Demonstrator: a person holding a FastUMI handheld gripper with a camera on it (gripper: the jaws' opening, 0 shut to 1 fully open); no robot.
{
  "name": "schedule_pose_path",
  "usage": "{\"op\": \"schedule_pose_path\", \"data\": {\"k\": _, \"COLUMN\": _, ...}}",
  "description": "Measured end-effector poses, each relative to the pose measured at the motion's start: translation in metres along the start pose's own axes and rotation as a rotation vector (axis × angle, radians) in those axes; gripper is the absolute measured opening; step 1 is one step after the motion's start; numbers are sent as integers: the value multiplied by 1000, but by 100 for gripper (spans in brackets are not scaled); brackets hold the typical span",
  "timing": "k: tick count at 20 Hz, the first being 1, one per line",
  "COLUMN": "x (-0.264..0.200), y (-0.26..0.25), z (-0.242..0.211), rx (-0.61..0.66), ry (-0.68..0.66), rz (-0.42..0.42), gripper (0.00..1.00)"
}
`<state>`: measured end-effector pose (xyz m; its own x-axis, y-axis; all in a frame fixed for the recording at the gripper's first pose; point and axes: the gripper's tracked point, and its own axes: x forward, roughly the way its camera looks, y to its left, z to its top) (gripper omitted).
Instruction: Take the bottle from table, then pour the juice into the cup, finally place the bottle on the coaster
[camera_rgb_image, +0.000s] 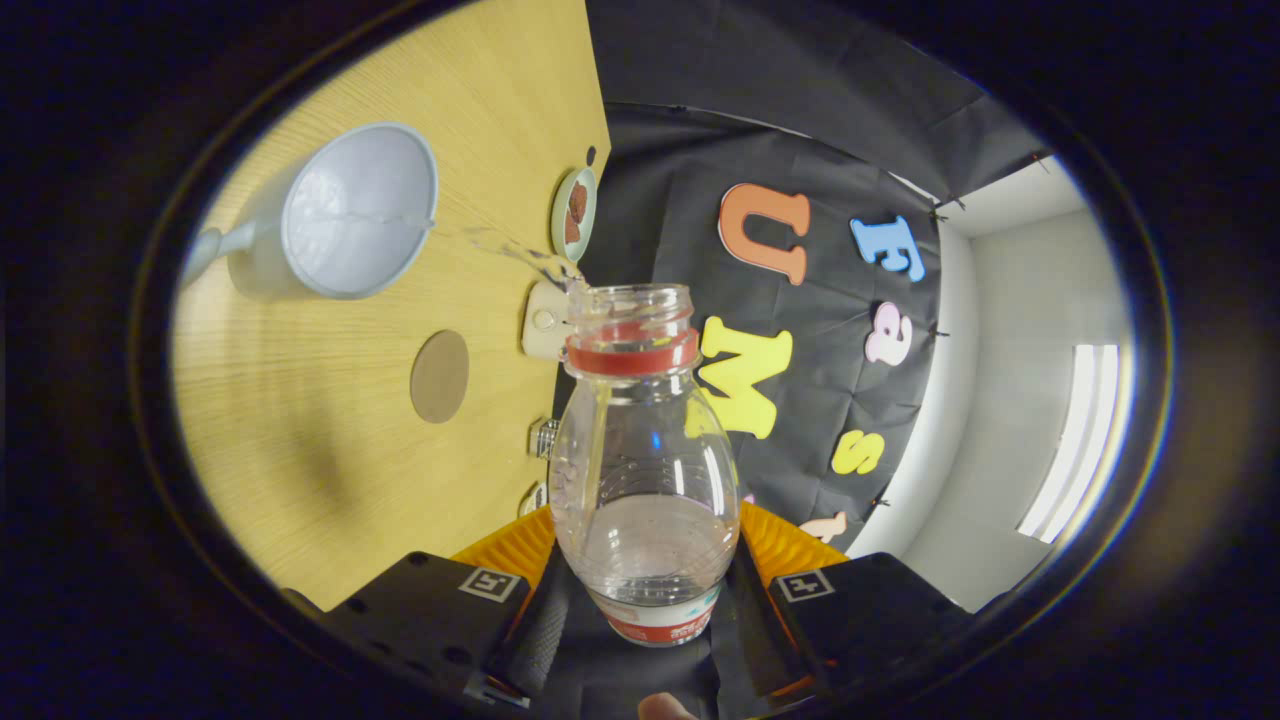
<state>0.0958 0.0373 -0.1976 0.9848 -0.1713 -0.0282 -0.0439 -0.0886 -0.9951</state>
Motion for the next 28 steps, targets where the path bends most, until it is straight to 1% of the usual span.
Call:
{"op": "schedule_pose_path", "data": {"k": 9, "x": -3, "y": -16, "z": 0, "rx": -17, "ry": 3, "rz": -12, "gripper": 78}}
{"op": "schedule_pose_path", "data": {"k": 28, "x": 0, "y": -29, "z": 0, "rx": -73, "ry": 9, "rz": -27, "gripper": 78}}
